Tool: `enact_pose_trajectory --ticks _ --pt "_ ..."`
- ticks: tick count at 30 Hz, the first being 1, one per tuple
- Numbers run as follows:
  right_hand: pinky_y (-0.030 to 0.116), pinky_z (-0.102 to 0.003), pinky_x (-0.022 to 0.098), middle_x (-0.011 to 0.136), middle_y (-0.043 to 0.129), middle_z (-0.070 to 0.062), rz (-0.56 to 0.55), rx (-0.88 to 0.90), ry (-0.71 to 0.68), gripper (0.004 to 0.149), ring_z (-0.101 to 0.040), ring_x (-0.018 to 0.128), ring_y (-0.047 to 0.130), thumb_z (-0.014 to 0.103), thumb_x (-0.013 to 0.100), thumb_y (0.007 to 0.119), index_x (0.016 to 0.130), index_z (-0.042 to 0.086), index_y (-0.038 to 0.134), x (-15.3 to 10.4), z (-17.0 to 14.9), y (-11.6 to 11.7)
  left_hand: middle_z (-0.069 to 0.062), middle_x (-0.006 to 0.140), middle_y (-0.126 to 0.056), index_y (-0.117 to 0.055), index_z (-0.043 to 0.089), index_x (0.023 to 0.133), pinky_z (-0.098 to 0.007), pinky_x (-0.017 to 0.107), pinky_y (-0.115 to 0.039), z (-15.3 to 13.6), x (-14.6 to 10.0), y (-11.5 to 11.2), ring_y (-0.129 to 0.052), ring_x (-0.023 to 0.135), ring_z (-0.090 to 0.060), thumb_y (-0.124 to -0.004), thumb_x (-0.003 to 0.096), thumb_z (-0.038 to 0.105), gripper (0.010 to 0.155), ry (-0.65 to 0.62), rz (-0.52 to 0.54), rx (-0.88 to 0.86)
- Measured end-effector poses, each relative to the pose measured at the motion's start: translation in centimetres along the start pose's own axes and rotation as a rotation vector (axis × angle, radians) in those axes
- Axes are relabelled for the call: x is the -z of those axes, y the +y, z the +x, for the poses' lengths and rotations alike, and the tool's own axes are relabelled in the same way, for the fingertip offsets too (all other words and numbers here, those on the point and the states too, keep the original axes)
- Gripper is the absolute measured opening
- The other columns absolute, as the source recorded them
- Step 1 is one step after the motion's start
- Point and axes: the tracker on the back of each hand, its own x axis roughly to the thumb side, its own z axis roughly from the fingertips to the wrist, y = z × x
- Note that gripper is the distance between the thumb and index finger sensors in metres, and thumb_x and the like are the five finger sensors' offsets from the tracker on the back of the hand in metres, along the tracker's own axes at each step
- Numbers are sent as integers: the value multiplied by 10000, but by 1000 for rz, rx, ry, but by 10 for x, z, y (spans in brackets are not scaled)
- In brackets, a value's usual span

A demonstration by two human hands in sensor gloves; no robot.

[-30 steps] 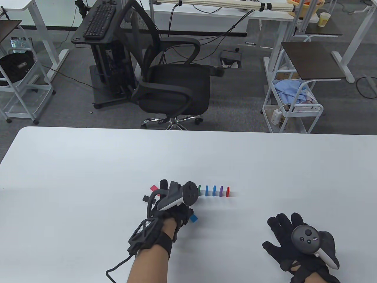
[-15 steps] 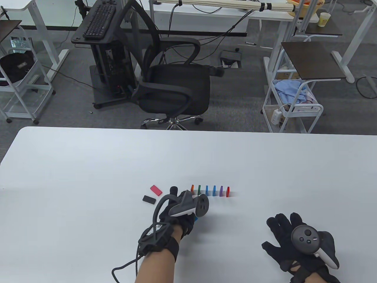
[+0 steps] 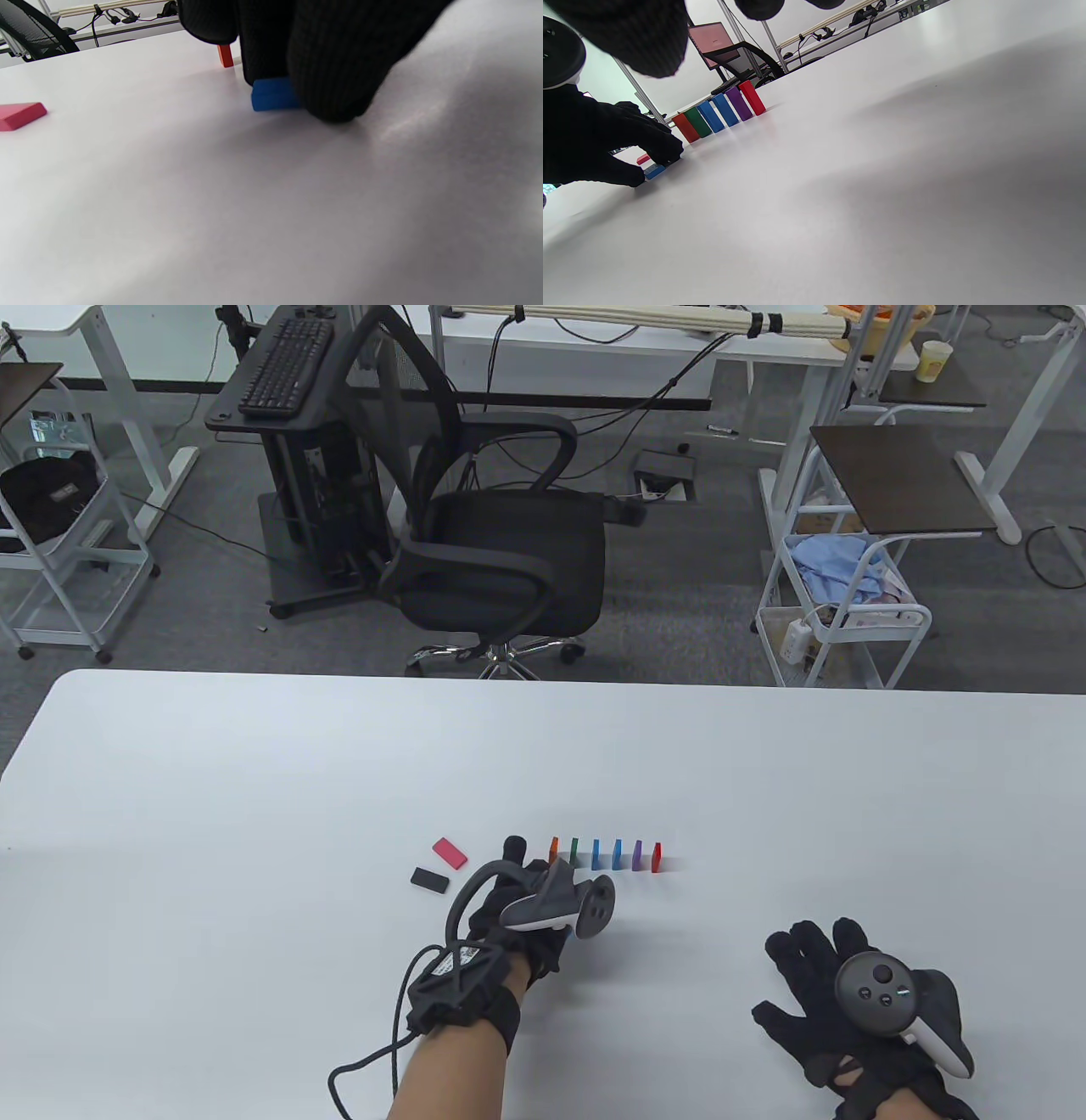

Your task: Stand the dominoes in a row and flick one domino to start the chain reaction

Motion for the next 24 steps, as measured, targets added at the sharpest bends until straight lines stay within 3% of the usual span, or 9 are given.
enact_pose_trajectory --ticks 6,15,24 --pt "1 -652 683 1160 186 -115 0 1 3 740 -447 959 -90 564 499 764 1040 292 339 0 0 0 39 925 -853 -677 327 925 -679 718 -200 7 0 2 -651 1013 -243 -914 421 355 558 -26 5 83" --pt "1 -651 683 1160 186 -114 -2 7 2 739 -446 959 -91 565 499 763 1040 293 339 0 -1 0 -40 892 -872 -653 207 951 -698 712 -189 4 -3 -1 -695 965 -290 -892 422 384 607 2 -3 47" --pt "1 -651 684 1160 185 -113 -2 8 -4 737 -446 958 -91 565 500 762 1040 293 341 0 -1 0 -40 894 -883 -723 276 918 -713 697 -154 -20 -16 2 -723 956 -297 -886 413 403 546 59 9 -33"
